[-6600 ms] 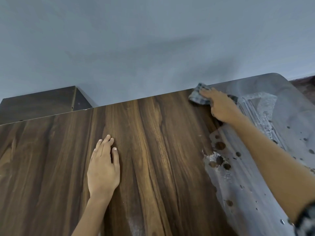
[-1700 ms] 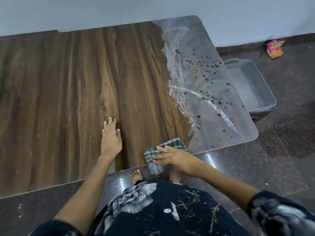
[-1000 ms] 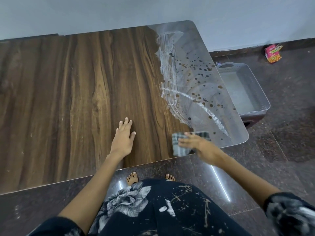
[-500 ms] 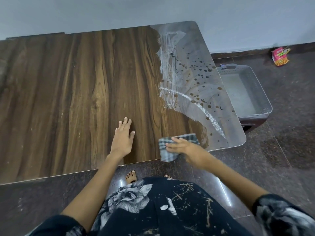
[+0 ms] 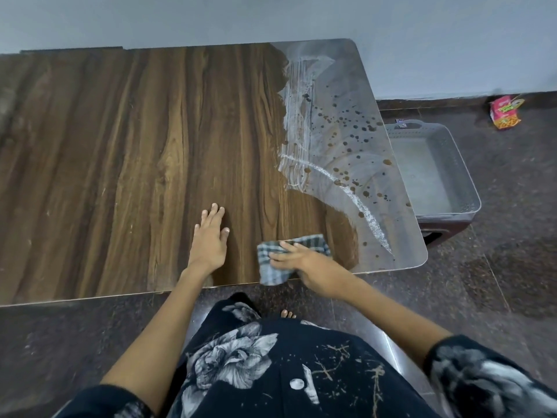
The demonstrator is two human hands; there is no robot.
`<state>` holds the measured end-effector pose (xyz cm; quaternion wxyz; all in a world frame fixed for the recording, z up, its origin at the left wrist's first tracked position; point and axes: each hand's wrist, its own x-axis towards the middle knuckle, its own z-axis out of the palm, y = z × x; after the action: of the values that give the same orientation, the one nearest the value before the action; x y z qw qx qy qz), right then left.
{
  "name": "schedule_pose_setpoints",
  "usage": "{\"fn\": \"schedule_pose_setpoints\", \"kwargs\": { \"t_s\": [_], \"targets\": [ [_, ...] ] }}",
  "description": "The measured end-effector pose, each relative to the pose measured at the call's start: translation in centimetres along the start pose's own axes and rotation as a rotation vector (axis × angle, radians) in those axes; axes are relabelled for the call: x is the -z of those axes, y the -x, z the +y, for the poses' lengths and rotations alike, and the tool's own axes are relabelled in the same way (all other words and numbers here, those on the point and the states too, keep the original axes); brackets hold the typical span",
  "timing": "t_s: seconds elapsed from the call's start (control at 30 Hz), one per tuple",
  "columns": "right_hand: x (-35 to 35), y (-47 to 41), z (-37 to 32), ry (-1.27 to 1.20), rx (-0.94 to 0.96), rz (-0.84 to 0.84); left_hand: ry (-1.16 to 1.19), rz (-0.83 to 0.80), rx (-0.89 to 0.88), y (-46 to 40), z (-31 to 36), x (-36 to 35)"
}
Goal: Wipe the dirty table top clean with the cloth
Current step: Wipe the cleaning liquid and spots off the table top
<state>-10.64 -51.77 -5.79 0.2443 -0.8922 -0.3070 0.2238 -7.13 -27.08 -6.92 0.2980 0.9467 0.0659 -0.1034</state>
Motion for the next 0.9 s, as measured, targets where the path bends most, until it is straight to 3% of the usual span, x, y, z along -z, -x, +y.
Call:
{"fn": "schedule_pose_setpoints", "kwargs": {
  "t_s": [0.17, 0.37, 0.5, 0.67, 0.77, 0.9],
  "targets": [
    [4.7, -0.9, 4.5, -0.08, -0.21, 0.127, -0.046, 0.015, 0.0, -0.4, 0.2, 0.0],
    [6.6, -11.6, 6.0, -0.089, -0.385, 0.335, -0.079, -0.026, -0.025, -1.8, 0.3, 0.8],
    [3.9, -14.2, 3.6, -0.065, -0.288, 0.234, -0.088, -0.054, -0.044, -2.8, 0.2, 1.4],
    [1.5, -6.7, 1.7, -0.011, -0.091, 0.138, -0.067, -0.038, -0.085, -4.1, 0.0, 2.1],
    [3.9, -4.1, 3.6, 0.004, -0.248, 0.256, -0.084, -0.053, -0.104, -4.9, -0.2, 2.4],
    [8.3, -9.3, 7.2, -0.054, -0.406, 0.322, -0.094, -0.071, -0.111, -5.9, -0.1, 2.7]
  ]
}}
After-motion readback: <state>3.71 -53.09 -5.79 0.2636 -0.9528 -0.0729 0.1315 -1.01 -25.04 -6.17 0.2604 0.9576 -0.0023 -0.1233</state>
